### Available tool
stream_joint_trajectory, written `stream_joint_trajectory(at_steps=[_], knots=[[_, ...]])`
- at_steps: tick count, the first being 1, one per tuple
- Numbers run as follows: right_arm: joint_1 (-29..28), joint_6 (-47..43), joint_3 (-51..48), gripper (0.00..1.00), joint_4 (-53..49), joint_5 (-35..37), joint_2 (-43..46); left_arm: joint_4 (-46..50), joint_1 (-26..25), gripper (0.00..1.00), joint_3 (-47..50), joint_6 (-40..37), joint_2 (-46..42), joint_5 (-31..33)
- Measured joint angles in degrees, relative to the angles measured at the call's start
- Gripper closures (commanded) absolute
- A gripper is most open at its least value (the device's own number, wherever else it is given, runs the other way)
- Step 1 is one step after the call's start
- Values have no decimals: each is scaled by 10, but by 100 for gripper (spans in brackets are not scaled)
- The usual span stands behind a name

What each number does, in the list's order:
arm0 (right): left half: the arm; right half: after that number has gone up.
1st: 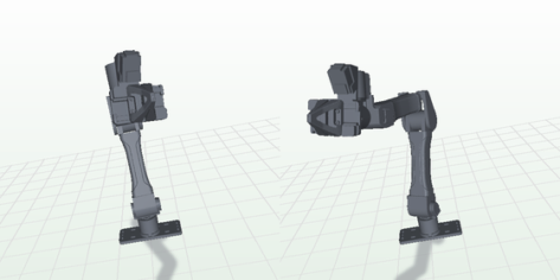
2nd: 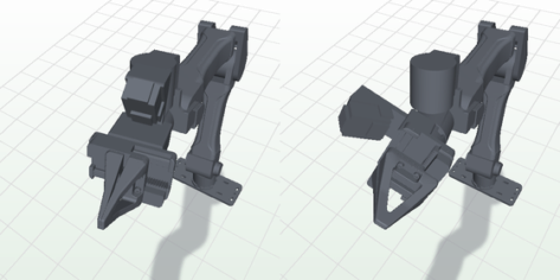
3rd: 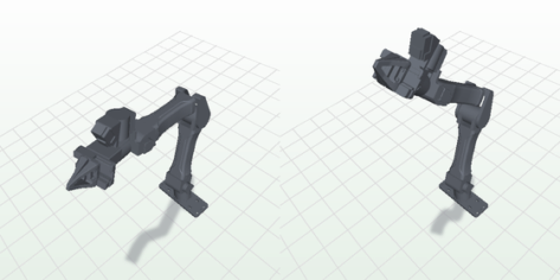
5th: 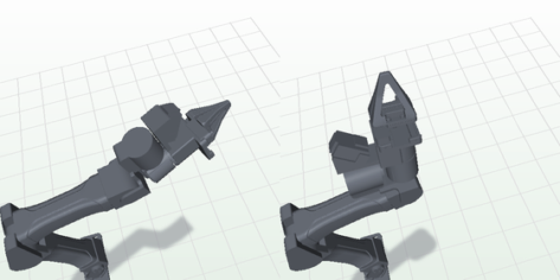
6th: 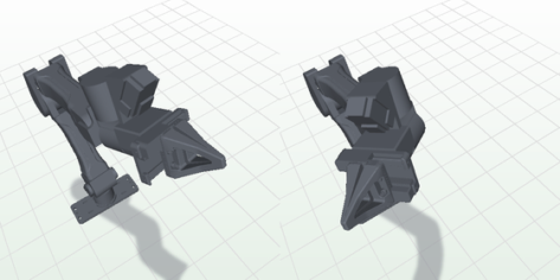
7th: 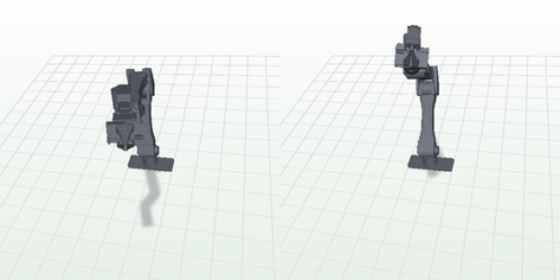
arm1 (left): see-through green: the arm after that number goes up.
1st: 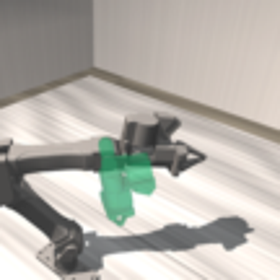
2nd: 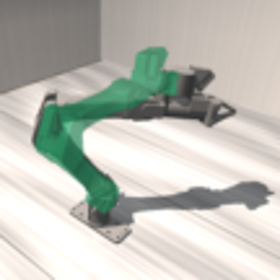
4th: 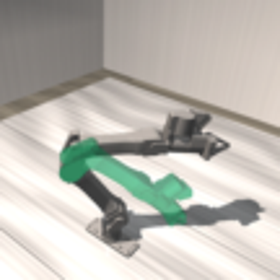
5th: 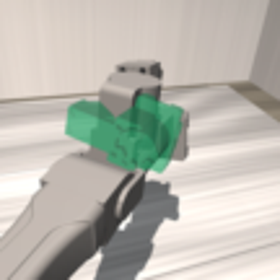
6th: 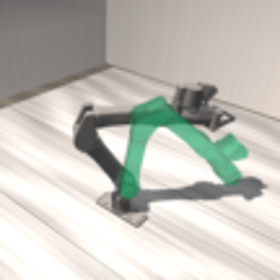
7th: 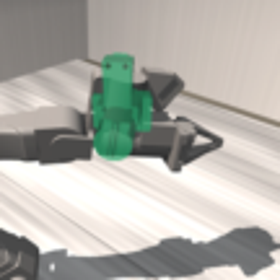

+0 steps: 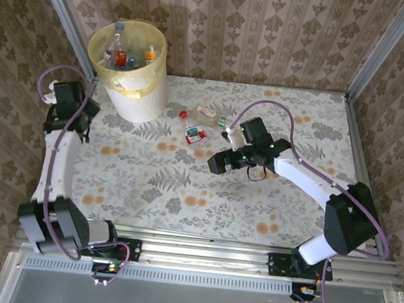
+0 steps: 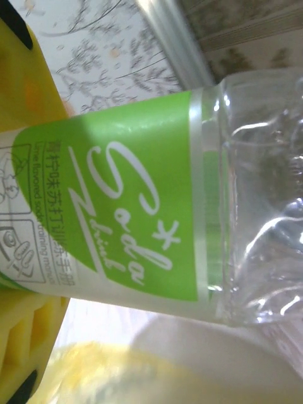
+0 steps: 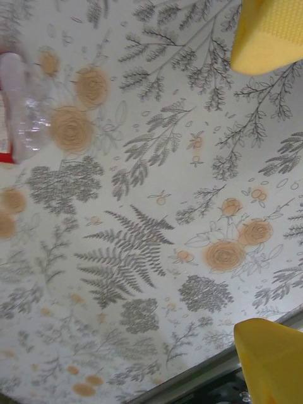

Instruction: Throw the plastic bottles in the bin

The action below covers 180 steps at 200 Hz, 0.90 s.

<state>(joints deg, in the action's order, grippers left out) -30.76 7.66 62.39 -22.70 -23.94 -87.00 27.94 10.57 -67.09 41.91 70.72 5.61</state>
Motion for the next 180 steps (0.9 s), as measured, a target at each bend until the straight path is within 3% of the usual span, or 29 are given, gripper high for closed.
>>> stream_joint_trajectory(at_steps=[37, 72, 126, 180], knots=[[-3, -2, -39, 0, 49, 14, 90, -2, -7, 72, -22, -84, -111, 11], [-8, -2, -78, 0, 121, 34, 183, -40, -42, 68, -79, -149, -129, -31], [-12, -2, -92, 0, 172, 54, 247, -97, -126, 66, -230, -283, 10, -136], [-14, -2, -97, 0, 168, 69, 257, -113, -131, 66, -368, -311, 151, -209]])
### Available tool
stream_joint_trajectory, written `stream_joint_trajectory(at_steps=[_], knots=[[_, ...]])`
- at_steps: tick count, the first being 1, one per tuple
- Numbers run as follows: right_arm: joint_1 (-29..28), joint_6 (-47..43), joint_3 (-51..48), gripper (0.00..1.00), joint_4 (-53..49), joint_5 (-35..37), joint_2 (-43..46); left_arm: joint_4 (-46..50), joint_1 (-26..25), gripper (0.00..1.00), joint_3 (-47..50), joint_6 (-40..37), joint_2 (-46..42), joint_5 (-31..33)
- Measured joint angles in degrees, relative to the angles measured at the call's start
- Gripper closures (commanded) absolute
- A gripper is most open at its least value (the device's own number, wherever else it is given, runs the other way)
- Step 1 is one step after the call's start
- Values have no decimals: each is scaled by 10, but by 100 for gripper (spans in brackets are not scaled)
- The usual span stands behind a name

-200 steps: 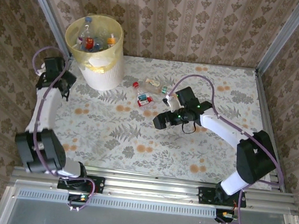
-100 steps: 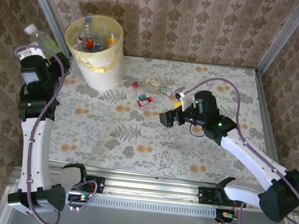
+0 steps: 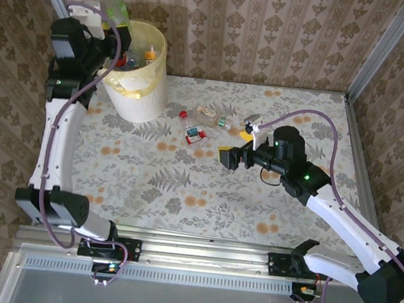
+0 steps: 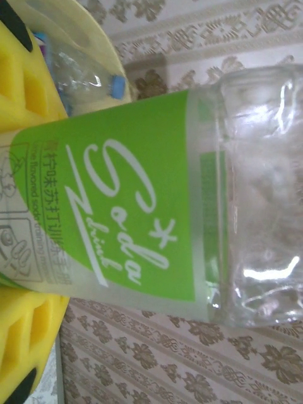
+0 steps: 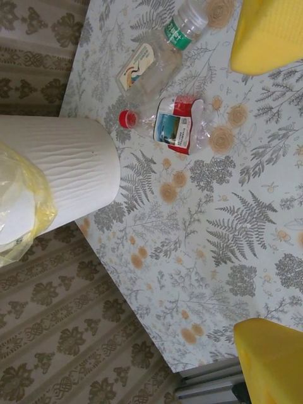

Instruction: Throw the plastic bottles in the bin

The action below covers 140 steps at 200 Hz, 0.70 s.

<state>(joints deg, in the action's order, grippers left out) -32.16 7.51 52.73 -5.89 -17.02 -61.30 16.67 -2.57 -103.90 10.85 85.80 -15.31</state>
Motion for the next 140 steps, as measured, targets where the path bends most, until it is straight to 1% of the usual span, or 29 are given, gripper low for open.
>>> stream_joint_trajectory(at_steps=[24, 31, 35, 44, 48, 58, 63, 70, 71, 72, 73, 75, 88, 107, 120, 140], knots=[[0, 0, -2, 0, -6, 6, 6, 23, 3, 65, -104, 5, 79, -16], [0, 0, -2, 0, -7, 8, 6, 35, 5, 61, -142, 8, 107, -19], [0, 0, -2, 0, -7, 8, 6, 43, 7, 57, -166, 10, 124, -21], [0, 0, -2, 0, -10, 10, 6, 69, 13, 40, -223, 16, 166, -24], [0, 0, -2, 0, -11, 11, 6, 84, 16, 35, -255, 20, 188, -27], [0, 0, -2, 0, -14, 12, 6, 124, 23, 30, -341, 31, 249, -30], [0, 0, -2, 0, -16, 12, 5, 143, 27, 26, -382, 35, 280, -31], [0, 0, -2, 0, -20, 13, 5, 174, 32, 15, -442, 42, 323, -33], [0, 0, -2, 0, -21, 13, 5, 177, 33, 12, -448, 43, 327, -33], [0, 0, -2, 0, -21, 13, 4, 185, 34, 7, -461, 48, 335, -34], [0, 0, -2, 0, -21, 13, 4, 188, 34, 3, -466, 50, 339, -34], [0, -1, -2, 0, -22, 13, 4, 196, 35, 1, -480, 50, 350, -34], [0, -2, 0, 0, -32, 15, 2, 247, 42, 0, -537, 64, 399, -36], [0, -2, 1, 0, -41, 19, 1, 299, 42, 0, -536, 76, 408, -36], [0, -2, 1, 0, -48, 23, 1, 311, 38, 0, -507, 82, 384, -35], [0, -2, 1, 0, -53, 34, -5, 313, 30, 0, -432, 87, 300, -28]])
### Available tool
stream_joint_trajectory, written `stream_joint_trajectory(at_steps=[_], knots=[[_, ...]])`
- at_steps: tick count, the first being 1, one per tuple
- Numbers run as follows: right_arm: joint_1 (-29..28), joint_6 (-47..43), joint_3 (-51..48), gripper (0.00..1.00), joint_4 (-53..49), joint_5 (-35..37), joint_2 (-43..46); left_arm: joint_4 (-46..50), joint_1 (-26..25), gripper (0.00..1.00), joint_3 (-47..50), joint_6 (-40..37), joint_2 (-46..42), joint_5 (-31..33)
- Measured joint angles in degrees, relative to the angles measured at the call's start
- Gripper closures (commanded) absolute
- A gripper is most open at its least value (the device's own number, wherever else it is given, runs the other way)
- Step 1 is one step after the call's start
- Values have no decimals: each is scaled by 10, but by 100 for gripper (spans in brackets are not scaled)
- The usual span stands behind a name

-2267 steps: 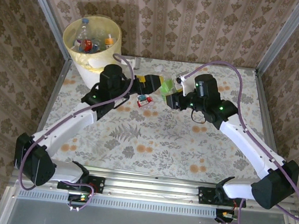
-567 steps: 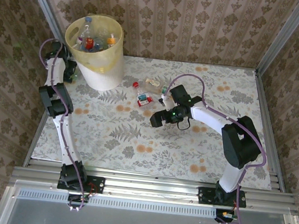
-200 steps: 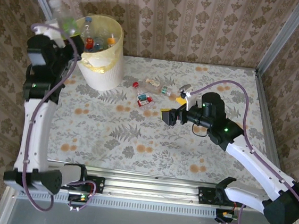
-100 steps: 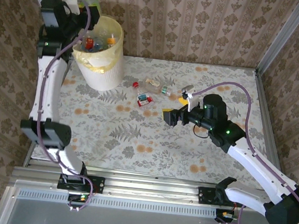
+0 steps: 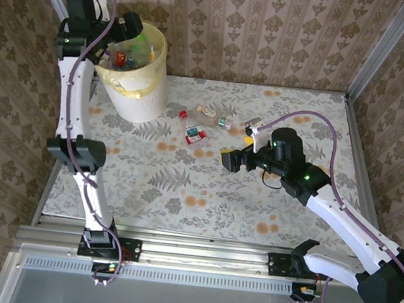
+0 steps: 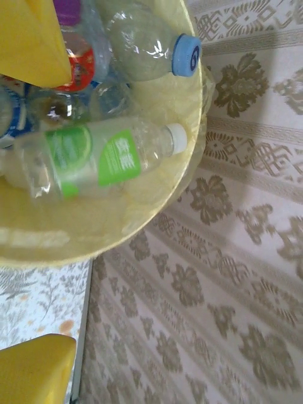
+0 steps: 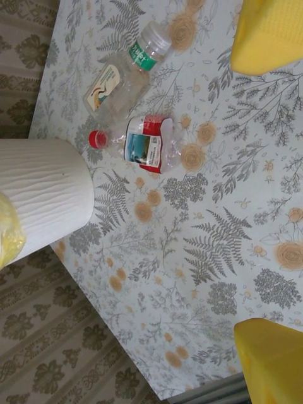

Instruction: Throw the plastic bottles in the bin

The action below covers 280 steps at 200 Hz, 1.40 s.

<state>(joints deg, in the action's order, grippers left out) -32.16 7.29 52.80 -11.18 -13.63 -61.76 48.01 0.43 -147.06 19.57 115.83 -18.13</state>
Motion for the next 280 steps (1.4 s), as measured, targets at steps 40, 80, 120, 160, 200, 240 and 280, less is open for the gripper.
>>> stream_joint_trajectory(at_steps=[40, 80, 120, 160, 200, 240, 280], knots=[[1, 5, 19, 0, -18, 14, -52, -26, -5, 0, 70, 2, -180, 5], [8, 24, 66, 0, -38, 14, -126, -77, -25, 0, 171, 2, -308, -3], [14, 37, 115, 0, -52, -1, -199, -115, -50, 0, 327, -1, -388, -16], [15, 36, 172, 0, -68, -30, -294, -129, -50, 0, 445, -6, -480, -24], [16, 31, 268, 1, -100, -43, -415, -124, -50, 0, 489, -19, -569, -24], [20, 23, 358, 4, -124, -44, -517, -97, -50, 0, 511, -30, -624, -14], [20, 19, 420, 8, -142, -24, -586, -68, -50, 0, 517, -39, -640, 0]])
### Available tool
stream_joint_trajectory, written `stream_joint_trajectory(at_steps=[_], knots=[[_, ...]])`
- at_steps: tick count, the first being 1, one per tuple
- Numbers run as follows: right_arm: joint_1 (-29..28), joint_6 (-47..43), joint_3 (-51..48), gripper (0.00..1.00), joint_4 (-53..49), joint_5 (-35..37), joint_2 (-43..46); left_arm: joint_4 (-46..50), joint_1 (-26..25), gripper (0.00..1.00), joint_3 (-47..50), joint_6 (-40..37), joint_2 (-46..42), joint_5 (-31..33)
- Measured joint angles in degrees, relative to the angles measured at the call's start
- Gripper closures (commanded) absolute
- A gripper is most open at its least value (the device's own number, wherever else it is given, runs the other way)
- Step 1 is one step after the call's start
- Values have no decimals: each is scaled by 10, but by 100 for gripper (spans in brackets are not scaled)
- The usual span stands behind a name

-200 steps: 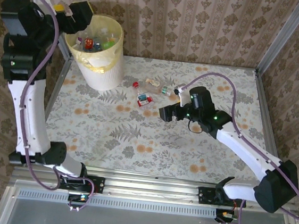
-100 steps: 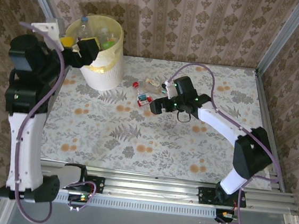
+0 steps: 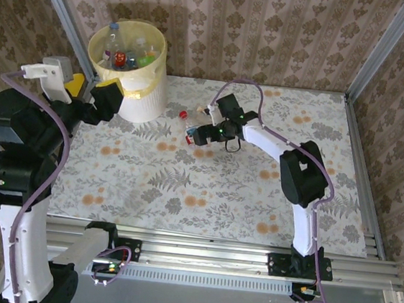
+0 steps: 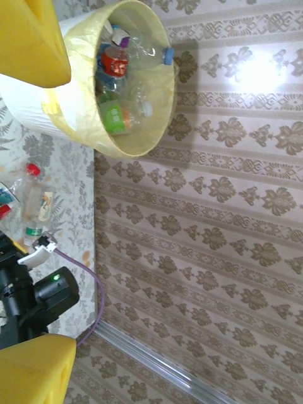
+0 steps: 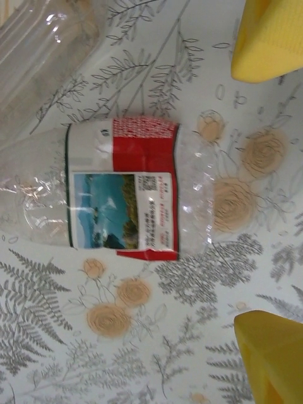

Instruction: Throw the plastic bottles in the bin

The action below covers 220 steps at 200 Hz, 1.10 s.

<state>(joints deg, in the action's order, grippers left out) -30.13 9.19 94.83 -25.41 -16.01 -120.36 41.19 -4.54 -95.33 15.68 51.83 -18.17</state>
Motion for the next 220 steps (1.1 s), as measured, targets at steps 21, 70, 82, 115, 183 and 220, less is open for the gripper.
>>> stream_joint_trajectory(at_steps=[21, 70, 82, 115, 183, 220], knots=[[1, 0, 28, 10, -6, 9, -29, 5, 0, 0, 3, -3, -2, 4], [3, 7, 71, 20, -10, 21, -82, 9, 0, 0, 9, -3, -5, 9], [3, 11, 78, 22, -10, 24, -95, 9, 0, 0, 10, -3, -4, 9], [3, 21, 92, 28, -12, 25, -119, 8, 0, 0, 14, -3, -4, 9], [2, 46, 88, 53, 10, 25, -123, -3, 0, 0, 47, -3, 0, 8], [2, 66, 33, 59, 51, 23, -94, -17, 0, 0, 61, -3, 1, 8]])
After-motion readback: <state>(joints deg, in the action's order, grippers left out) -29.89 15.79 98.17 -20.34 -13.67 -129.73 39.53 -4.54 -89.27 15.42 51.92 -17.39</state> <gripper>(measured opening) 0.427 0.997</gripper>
